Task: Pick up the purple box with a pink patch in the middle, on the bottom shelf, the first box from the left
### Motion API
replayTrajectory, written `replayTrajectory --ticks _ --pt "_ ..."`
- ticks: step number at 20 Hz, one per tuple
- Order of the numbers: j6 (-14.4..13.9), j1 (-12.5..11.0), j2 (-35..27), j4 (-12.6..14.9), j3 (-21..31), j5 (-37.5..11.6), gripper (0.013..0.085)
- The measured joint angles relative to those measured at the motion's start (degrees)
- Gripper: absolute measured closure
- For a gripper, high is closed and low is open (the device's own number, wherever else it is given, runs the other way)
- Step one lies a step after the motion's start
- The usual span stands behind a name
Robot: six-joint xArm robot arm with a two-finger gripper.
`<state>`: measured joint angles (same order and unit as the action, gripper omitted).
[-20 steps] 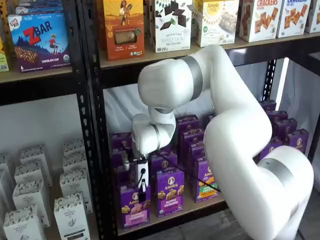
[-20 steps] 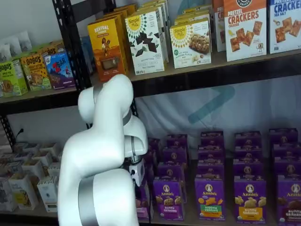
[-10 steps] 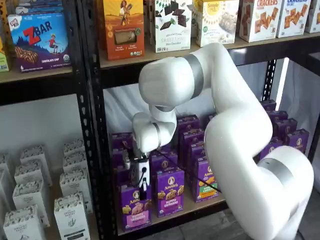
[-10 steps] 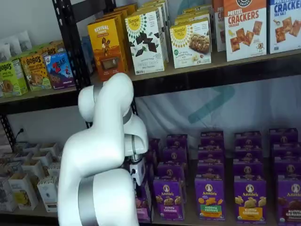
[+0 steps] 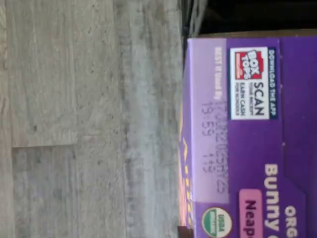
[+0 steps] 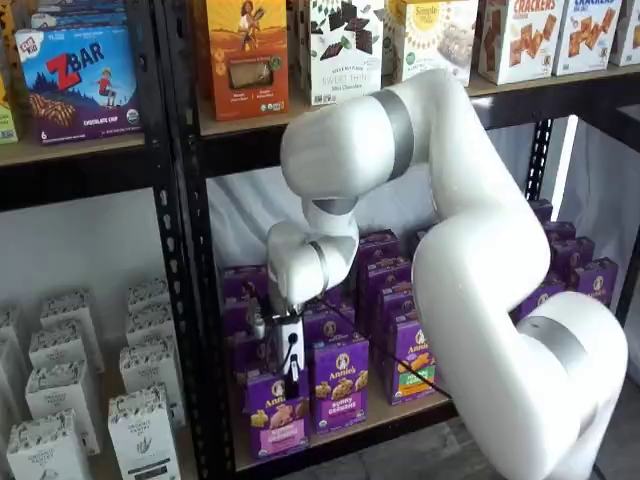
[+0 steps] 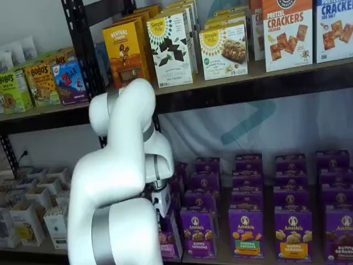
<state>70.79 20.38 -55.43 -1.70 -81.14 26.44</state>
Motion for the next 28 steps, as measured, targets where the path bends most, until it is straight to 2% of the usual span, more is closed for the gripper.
replayTrajectory --ticks 7,8,11,15,20,23,25,28 --pt "-5.03 0.51 5.53 5.02 8.00 -2.05 0.0650" --pt "-5.32 0.56 6.42 5.27 9.32 -2.75 0.0650" --pt "-3.77 0.88 10.17 3.26 13.95 -4.57 0.0650" --pt "-4.55 0.92 15.54 4.06 19.65 -6.10 0.0650" --pt "-6.99 0.50 21.87 7.11 25.44 -6.34 0.0650" --pt "-10.01 0.29 25.89 10.65 28.54 -5.22 0.0650" --pt "-9.41 0.50 28.43 9.87 30.25 -3.97 0.0650" --pt "-7.20 0.88 31.66 7.04 32.20 -2.29 0.0650"
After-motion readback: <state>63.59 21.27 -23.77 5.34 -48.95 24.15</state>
